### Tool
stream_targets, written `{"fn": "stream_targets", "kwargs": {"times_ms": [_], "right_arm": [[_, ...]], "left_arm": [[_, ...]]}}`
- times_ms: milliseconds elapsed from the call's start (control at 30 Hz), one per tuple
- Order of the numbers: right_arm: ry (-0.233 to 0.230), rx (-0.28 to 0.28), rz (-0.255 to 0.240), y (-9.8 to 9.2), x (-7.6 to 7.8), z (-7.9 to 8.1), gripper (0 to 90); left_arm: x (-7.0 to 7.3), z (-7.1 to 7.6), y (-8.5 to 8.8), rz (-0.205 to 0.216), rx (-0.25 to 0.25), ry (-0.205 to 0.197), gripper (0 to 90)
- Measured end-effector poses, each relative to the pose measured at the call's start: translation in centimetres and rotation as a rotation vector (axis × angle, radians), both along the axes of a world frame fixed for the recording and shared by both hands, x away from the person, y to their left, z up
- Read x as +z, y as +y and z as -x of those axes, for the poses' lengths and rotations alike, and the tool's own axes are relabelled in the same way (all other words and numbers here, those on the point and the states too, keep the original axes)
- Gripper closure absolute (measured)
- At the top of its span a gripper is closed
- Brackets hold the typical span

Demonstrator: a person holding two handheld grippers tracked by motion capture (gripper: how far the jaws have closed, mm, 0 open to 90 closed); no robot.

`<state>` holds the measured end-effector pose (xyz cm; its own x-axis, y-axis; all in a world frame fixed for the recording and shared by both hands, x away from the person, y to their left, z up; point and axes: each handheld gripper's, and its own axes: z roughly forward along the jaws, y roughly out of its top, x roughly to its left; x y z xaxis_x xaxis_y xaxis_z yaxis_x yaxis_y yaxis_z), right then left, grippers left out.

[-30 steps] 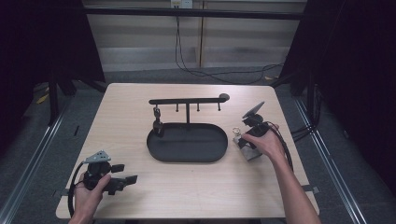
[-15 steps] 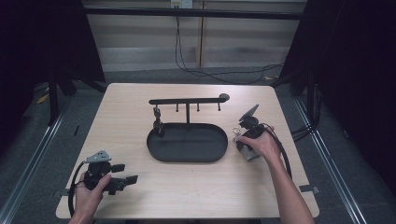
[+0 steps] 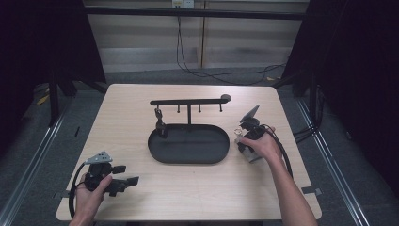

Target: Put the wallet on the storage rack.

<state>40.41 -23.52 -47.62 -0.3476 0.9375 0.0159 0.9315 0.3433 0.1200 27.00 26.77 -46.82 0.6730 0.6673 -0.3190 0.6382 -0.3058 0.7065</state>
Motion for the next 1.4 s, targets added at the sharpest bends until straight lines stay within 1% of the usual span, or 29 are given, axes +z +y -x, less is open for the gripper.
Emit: {"fn": "stream_targets", "kwargs": {"times_ms": [67, 200, 233, 333, 500, 700, 767, 1000, 1067, 1400], "right_arm": [[0.004, -0.015, 0.002, 0.0, 0.0, 0.0, 27.4], [0.015, -0.043, 0.007, 0.0, 0.1, 0.0, 29.0], [0.02, -0.047, 0.003, 0.0, 0.1, 0.0, 29.5], [0.02, -0.054, -0.012, -0.2, 0.3, 0.0, 31.1], [0.023, -0.053, -0.028, -0.3, 0.5, 0.2, 32.8], [0.016, -0.059, -0.049, -0.3, 1.1, 0.4, 33.1], [0.011, -0.065, -0.067, -0.4, 1.3, 0.5, 33.1], [-0.001, -0.074, -0.078, -1.2, 2.1, 0.9, 33.2], [-0.009, -0.087, -0.09, -1.4, 2.6, 1.2, 33.2], [-0.027, -0.093, -0.143, -2.0, 3.8, 1.8, 33.3]], "left_arm": [[0.1, 0.0, 0.1, 0.008, 0.006, -0.005, 19.0], [0.0, -0.1, 0.0, 0.005, -0.001, -0.003, 19.0], [0.0, -0.1, 0.0, -0.001, -0.004, -0.004, 19.0], [0.0, 0.0, 0.1, -0.001, -0.003, -0.004, 19.0], [0.1, 0.0, 0.1, 0.006, 0.007, -0.005, 19.1], [0.1, 0.0, 0.2, 0.013, 0.006, -0.01, 19.0], [0.1, 0.0, 0.1, 0.01, 0.005, -0.007, 19.0], [0.0, 0.0, 0.1, 0.011, 0.005, -0.007, 19.0], [0.0, 0.0, 0.1, 0.01, 0.007, -0.002, 19.0], [0.1, 0.0, 0.2, 0.009, 0.007, -0.006, 19.0]]}}
